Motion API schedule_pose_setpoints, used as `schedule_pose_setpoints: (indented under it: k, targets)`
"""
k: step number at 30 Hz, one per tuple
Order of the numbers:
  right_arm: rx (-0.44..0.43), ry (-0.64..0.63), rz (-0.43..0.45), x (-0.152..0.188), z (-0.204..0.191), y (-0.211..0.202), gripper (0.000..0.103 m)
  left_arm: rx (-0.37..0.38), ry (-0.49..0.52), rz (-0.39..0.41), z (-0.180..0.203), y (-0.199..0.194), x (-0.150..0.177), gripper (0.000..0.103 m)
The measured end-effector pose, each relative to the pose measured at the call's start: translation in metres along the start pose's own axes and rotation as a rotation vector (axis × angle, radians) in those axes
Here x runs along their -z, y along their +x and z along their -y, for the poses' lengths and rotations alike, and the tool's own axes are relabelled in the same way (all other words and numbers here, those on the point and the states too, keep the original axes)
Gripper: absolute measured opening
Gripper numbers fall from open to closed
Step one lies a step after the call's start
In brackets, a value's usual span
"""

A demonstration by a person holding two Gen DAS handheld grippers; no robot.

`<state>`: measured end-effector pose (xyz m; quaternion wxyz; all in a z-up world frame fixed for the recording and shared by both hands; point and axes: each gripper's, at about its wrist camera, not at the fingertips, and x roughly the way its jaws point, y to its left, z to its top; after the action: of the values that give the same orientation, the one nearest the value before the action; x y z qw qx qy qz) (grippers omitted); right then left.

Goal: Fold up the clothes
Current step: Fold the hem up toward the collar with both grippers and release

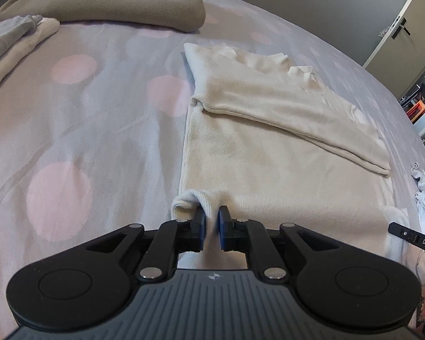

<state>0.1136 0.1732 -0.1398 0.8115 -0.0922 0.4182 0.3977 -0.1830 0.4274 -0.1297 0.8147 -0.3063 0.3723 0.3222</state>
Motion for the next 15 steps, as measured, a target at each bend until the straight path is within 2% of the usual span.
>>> schedule_pose_setpoints:
  k: [1, 5, 7, 11, 15]
  targets:
    - [0.014, -0.01, 0.007, -0.001, -0.001, -0.004, 0.038, -0.017, 0.022, 0.019, 0.003, -0.006, 0.001, 0.017]
    - [0.069, -0.054, 0.038, -0.005, -0.005, -0.023, 0.054, -0.064, 0.101, 0.112, 0.015, -0.034, 0.003, 0.03]
    - [0.097, -0.077, 0.053, -0.007, -0.007, -0.032, 0.054, -0.055, 0.139, 0.143, 0.023, -0.049, 0.002, 0.044]
    - [0.152, -0.121, 0.084, -0.011, -0.012, -0.05, 0.054, -0.014, 0.289, 0.14, 0.049, -0.065, 0.001, 0.046]
    - [0.088, -0.269, 0.035, -0.007, -0.031, -0.061, 0.053, -0.036, 0.52, 0.074, 0.079, -0.064, 0.013, 0.045]
